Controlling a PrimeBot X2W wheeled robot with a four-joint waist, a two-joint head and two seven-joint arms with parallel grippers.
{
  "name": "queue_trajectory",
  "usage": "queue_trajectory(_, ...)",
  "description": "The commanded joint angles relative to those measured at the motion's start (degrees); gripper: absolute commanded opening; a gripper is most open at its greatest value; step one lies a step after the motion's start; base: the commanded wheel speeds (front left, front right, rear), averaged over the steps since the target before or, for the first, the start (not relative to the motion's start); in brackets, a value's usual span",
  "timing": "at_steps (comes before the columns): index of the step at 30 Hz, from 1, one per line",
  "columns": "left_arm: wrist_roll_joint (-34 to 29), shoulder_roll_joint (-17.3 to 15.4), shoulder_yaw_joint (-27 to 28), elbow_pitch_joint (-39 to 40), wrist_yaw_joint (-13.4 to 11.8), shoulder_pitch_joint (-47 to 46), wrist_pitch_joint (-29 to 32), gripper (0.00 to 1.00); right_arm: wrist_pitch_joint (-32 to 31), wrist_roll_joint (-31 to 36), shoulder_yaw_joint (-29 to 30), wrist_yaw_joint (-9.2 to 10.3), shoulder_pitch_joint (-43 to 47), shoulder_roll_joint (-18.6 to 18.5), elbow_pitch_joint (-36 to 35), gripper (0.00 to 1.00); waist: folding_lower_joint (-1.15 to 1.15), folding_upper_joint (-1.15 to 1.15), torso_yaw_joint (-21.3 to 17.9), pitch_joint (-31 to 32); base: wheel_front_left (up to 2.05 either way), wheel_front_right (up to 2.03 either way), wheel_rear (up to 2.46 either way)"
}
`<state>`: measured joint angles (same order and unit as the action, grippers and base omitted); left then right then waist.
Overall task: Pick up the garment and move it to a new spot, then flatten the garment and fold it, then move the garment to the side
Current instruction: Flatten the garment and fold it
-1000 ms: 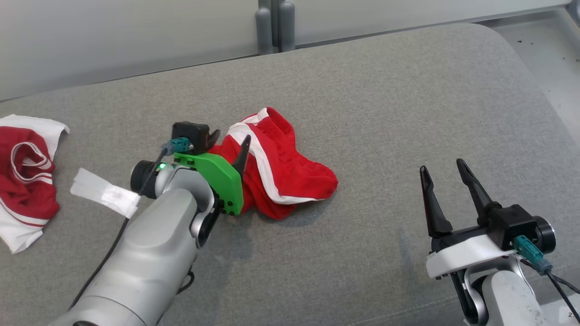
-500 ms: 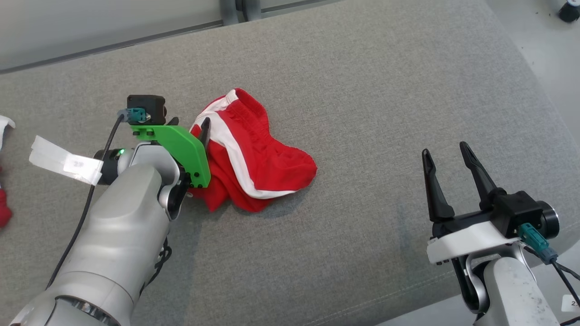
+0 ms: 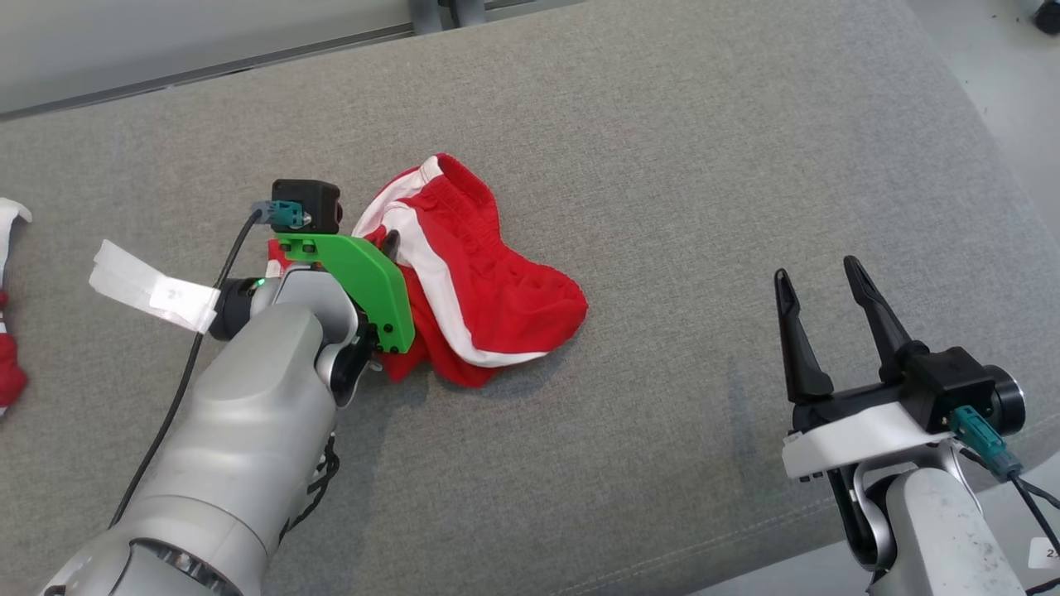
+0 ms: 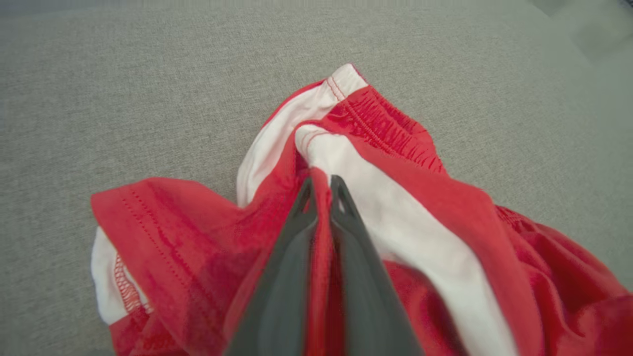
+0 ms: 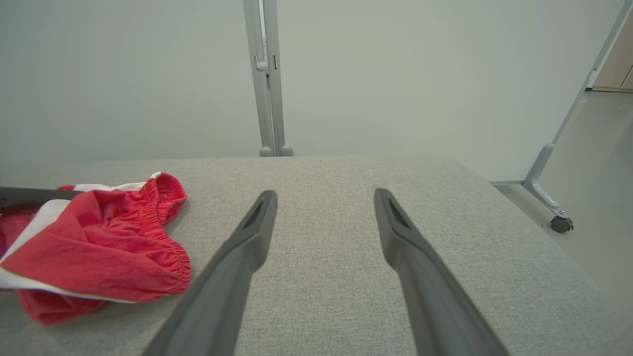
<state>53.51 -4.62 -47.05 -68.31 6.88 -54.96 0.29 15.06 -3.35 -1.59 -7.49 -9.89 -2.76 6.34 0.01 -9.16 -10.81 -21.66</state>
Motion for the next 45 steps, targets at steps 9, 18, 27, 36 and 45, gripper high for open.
queue_trajectory(9,0.11,0.21,0.60,1.70,0.36,-0.05,-10.30,0.00,0.23,0.64,1.59,-0.01,1.04,-0.24,-0.07,1.00,-0.01,-0.01,3.05,1.99,0.00,0.00,0.00)
queue_trajectory(18,-5.85,-4.18,9.29,18.66,-7.15,10.06,-15.46,0.00,0.23,1.04,2.43,-0.01,3.05,-0.23,-0.14,1.00,-0.01,-0.01,9.12,4.86,0.00,0.00,0.00)
queue_trajectory(27,-13.96,-3.66,20.63,37.98,-16.83,30.52,-15.48,0.00,0.23,0.87,1.90,-0.01,3.58,-0.23,0.57,1.00,-0.01,-0.01,12.56,6.61,0.00,0.00,0.00)
queue_trajectory(36,-16.93,-0.88,26.74,35.94,-20.45,37.45,-15.48,0.00,0.23,0.56,0.68,-0.01,3.01,-0.24,1.01,1.00,-0.01,-0.01,12.18,6.47,0.00,0.00,0.00)
queue_trajectory(45,-17.85,0.97,31.12,28.95,-19.62,35.64,-15.49,1.00,0.23,0.48,-0.39,-0.01,2.44,-0.23,2.23,1.00,-0.01,-0.01,10.23,5.76,0.00,0.00,0.00)
